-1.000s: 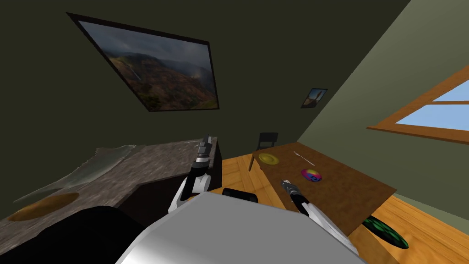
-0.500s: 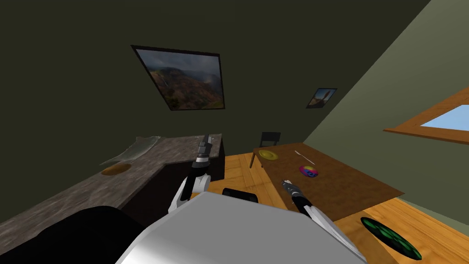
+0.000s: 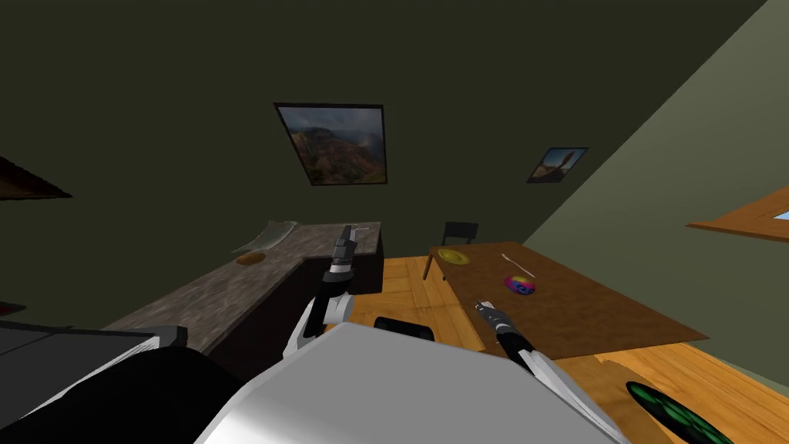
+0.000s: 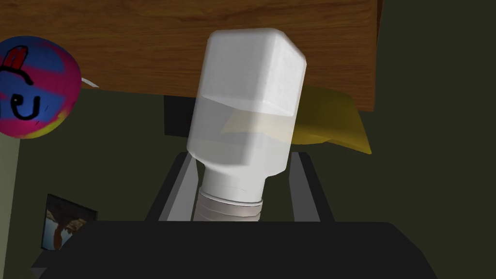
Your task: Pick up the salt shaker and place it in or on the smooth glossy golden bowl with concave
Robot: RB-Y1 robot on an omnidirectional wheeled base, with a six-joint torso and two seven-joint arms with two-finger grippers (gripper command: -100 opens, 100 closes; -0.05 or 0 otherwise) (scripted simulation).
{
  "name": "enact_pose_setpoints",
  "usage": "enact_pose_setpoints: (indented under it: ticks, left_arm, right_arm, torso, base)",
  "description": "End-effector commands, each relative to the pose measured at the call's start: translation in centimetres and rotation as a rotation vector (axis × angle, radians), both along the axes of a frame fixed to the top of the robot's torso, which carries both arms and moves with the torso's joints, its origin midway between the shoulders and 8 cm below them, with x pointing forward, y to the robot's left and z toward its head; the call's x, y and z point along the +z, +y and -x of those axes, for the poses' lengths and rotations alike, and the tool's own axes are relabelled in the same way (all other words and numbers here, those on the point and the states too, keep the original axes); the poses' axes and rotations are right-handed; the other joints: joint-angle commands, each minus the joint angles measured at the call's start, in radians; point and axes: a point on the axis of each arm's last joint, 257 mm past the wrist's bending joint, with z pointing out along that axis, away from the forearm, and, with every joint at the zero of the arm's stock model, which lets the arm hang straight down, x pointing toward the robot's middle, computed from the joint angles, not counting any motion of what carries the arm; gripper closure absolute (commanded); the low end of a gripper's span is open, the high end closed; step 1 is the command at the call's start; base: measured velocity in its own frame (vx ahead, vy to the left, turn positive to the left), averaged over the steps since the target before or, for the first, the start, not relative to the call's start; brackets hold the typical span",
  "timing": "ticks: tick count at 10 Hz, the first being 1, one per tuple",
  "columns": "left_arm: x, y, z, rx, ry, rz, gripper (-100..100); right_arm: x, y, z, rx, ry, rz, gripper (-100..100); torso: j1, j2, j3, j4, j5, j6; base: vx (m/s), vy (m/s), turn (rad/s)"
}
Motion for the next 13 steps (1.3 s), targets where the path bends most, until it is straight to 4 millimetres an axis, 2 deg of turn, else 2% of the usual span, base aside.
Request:
enact_pose_setpoints:
  ticks: [1,5,8,13]
  left_arm:
    - [0.0,0.0,0.0,0.000,0.000,0.000,0]
    - [0.0,0.0,0.0,0.000,0.000,0.000,0]
    - [0.0,0.0,0.0,0.000,0.000,0.000,0]
    - [0.0,0.0,0.0,0.000,0.000,0.000,0]
  right_arm:
    - [1.1,0.1,-0.4,0.017,-0.013,-0.001,100]
    - [3.3,-0.1,-1.5,0.081,-0.034,0.002,100]
    - [4.7,0.3,-2.4,0.144,-0.039,-0.012,100]
    - [6.7,-0.1,-3.3,0.226,-0.026,-0.001,100]
  torso:
    - [0.000,0.000,0.000,0.000,0.000,0.000]
    - [-0.001,-0.012,-0.007,-0.002,0.000,-0.001]
    - [-0.002,-0.017,-0.010,-0.004,0.000,-0.002]
    - [-0.001,-0.019,-0.011,-0.005,0.000,-0.002]
  base:
    - [-0.053,-0.008,0.109]
    - [0.028,-0.015,0.084]
    - [0.113,-0.026,0.072]
    - [0.110,-0.027,0.045]
